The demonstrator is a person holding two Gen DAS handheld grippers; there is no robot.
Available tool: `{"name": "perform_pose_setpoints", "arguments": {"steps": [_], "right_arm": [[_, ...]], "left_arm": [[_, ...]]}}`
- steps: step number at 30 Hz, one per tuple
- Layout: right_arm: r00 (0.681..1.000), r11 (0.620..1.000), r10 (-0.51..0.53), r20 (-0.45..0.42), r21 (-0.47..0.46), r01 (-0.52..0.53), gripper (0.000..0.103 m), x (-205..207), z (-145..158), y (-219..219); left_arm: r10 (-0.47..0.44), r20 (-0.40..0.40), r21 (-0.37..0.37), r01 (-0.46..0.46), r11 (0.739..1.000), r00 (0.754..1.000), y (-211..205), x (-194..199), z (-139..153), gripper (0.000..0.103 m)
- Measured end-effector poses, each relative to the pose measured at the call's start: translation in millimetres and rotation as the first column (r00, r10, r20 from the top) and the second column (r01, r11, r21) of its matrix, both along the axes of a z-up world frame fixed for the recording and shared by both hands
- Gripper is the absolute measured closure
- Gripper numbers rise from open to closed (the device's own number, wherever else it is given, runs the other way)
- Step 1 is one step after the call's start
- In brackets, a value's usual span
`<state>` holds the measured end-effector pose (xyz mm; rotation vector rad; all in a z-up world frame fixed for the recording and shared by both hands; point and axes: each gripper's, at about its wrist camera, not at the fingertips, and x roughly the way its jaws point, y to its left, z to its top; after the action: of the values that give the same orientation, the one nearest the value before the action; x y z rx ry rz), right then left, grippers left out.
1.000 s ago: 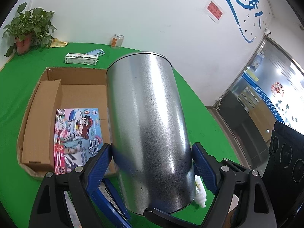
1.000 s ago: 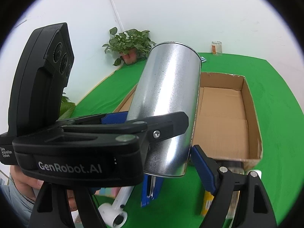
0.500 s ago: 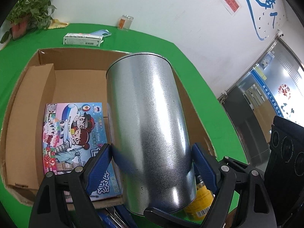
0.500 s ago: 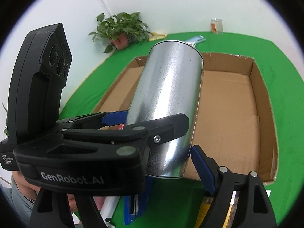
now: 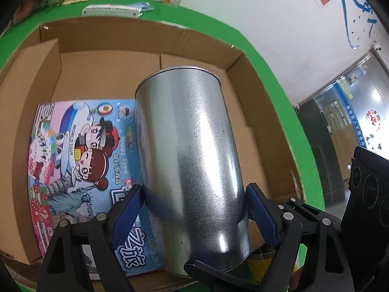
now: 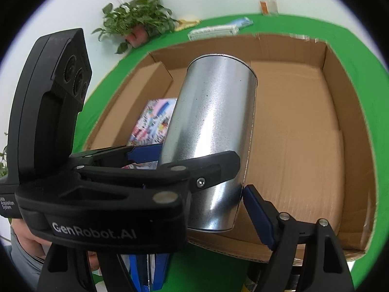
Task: Organize rigid objects
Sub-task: 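Carry the silver canister into the box beside the game box and release, then move the left gripper to the yellow-labelled jar and grasp it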
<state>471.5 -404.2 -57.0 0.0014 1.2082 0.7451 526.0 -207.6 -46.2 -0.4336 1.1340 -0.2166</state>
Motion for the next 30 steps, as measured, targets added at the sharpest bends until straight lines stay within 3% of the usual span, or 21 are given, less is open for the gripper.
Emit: {"name": "perform_pose_setpoints", "arguments": {"steps": [6,11,16,19,21,22,23,25,26,27,28,29,30], "right_arm": [[0.999,1.000,-0.017,-0.032,0.010,0.018,0.023,1,-7,-1],[0.997,0.999,-0.053,-0.062,-0.002,0.053,0.020,1,-20,0],[1.000,0.999,-0.022,0.020,-0.048,0.023,0.020,-14,-8,8],[0.996,0.998,-0.060,0.061,-0.027,0.061,0.020,-21,8,-5],[0.985,0.994,-0.105,0.134,-0.009,0.107,0.020,-30,23,-18],[0.976,0.992,-0.123,0.179,-0.003,0.125,0.020,-35,30,-24],[0.962,0.990,-0.141,0.235,0.006,0.144,0.023,-43,40,-30],[0.918,0.984,-0.176,0.356,0.032,0.177,0.041,-61,56,-41],[0.896,0.980,-0.195,0.398,0.040,0.195,0.051,-68,61,-46],[0.869,0.973,-0.226,0.440,0.059,0.223,0.052,-79,66,-53],[0.856,0.969,-0.242,0.457,0.076,0.233,0.052,-83,69,-57],[0.839,0.964,-0.263,0.477,0.109,0.240,0.049,-90,73,-67],[0.828,0.961,-0.276,0.488,0.134,0.241,0.031,-97,75,-75]], "left_arm": [[0.013,-0.025,-0.004,-0.013,1.000,1.000,-3,1,-7,0.019],[0.030,0.040,0.037,-0.032,0.999,0.999,2,-25,16,0.016],[0.055,0.118,0.064,-0.063,0.996,0.991,13,-57,40,0.016],[0.082,0.202,0.149,-0.113,0.982,0.976,15,-87,56,0.016],[0.104,0.254,0.208,-0.159,0.965,0.962,16,-108,66,0.014],[0.124,0.292,0.232,-0.196,0.953,0.948,17,-121,73,0.009],[0.141,0.318,0.242,-0.224,0.944,0.937,15,-129,76,0.006],[0.156,0.371,0.241,-0.257,0.936,0.915,15,-149,84,0.005],[0.153,0.392,0.231,-0.258,0.938,0.907,17,-158,89,0.022],[0.154,0.399,0.225,-0.259,0.939,0.904,16,-165,90,0.043],[0.156,0.380,0.225,-0.254,0.941,0.912,15,-170,89,0.084],[0.163,0.359,0.228,-0.256,0.939,0.919,15,-173,87,0.093],[0.173,0.359,0.229,-0.266,0.936,0.917,14,-179,88,0.092]]}}
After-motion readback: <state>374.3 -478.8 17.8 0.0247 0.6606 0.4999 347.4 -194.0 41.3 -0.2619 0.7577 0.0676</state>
